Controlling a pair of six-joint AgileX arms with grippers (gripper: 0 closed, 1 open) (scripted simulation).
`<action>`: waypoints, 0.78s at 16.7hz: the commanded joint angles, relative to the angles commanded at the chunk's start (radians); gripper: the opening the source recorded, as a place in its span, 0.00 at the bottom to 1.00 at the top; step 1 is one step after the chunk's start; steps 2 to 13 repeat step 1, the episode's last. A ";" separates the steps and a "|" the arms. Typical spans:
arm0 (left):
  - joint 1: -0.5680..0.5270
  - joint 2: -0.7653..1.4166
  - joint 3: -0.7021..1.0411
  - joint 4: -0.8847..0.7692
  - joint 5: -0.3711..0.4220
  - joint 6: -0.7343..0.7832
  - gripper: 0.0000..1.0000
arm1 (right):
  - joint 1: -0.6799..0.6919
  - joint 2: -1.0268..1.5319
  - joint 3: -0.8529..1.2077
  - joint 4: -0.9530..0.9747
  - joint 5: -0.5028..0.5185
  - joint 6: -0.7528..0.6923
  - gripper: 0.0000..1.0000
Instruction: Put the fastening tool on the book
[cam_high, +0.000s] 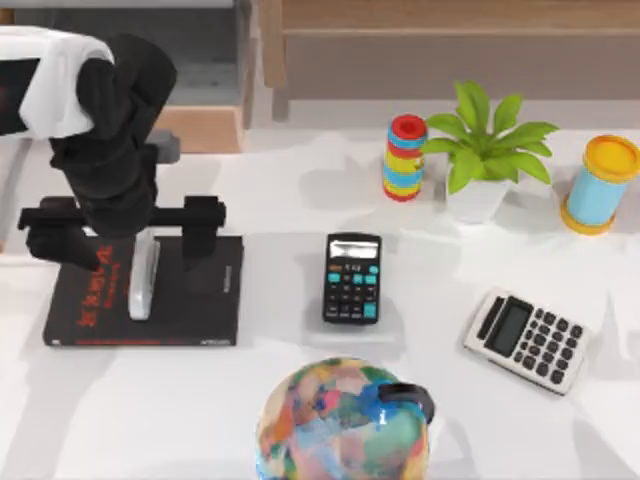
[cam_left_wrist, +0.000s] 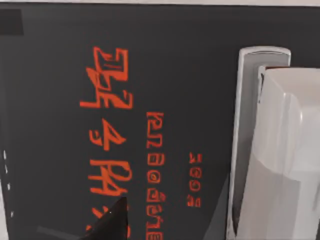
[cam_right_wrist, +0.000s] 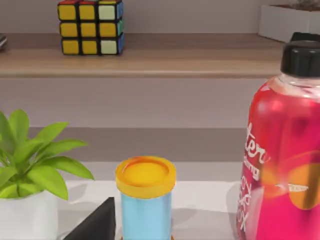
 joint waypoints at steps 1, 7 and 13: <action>0.000 0.000 0.000 0.000 0.000 0.000 1.00 | 0.000 0.000 0.000 0.000 0.000 0.000 1.00; 0.000 0.000 0.000 0.000 0.000 0.000 1.00 | 0.000 0.000 0.000 0.000 0.000 0.000 1.00; 0.000 0.000 0.000 0.000 0.000 0.000 1.00 | 0.000 0.000 0.000 0.000 0.000 0.000 1.00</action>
